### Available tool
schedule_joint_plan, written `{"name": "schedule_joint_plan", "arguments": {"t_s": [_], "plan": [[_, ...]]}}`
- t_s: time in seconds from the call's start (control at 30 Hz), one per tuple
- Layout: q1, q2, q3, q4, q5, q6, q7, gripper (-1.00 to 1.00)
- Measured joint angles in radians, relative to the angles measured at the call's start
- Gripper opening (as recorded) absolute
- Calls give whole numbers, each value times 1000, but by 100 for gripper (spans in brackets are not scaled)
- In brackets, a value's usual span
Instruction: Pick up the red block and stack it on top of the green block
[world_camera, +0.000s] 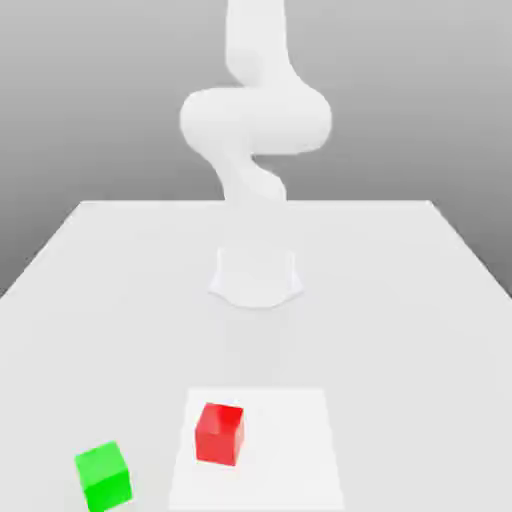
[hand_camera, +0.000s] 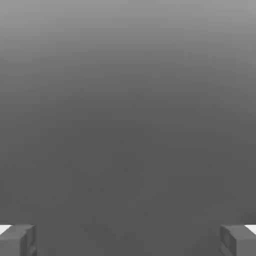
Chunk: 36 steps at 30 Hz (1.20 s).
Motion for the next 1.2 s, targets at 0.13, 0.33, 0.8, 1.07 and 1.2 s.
{"name": "schedule_joint_plan", "arguments": {"t_s": [0.13,0.33,0.8,1.07,1.2], "plan": [[-17,151,-2,-66,-3,79,17,0],[-37,369,-10,-161,-7,193,41,0],[-72,877,-23,-327,15,490,66,0],[-79,983,-14,-313,19,579,64,-100],[-80,938,-14,-320,15,541,66,-100]]}}
